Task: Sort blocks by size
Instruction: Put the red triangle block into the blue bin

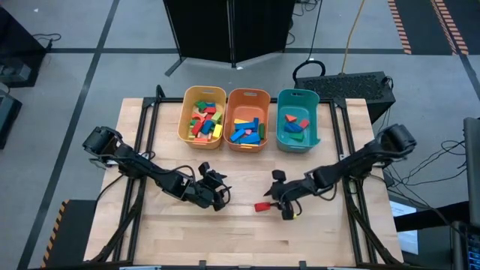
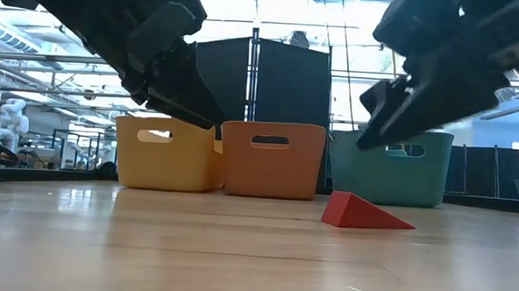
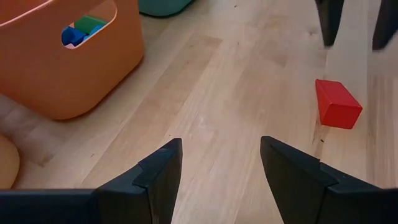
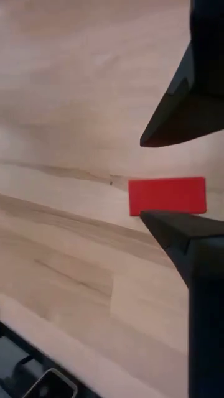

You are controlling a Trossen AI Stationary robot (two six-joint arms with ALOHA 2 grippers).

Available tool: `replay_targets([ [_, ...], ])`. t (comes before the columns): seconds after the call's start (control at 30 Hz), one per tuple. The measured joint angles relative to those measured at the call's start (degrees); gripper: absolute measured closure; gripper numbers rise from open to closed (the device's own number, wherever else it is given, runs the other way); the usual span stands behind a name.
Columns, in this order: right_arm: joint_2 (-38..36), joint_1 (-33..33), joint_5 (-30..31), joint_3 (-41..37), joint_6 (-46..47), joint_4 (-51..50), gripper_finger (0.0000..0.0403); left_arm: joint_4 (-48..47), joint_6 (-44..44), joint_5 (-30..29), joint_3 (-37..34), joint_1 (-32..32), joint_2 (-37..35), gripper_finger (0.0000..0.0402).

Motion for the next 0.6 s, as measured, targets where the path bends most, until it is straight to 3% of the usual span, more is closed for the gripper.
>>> replay_targets([
  [0.33,10.1,0.8,0.6,1.7,0.0,3.8,0.0154,0.1,0.0,0.0,0.0,0.0,0.0,0.0183],
  [0.6,16.5,1.5,0.4,5.3,-1.7,3.8,0.0163,-0.1,0.0,0.0,0.0,0.0,0.0,0.0183],
])
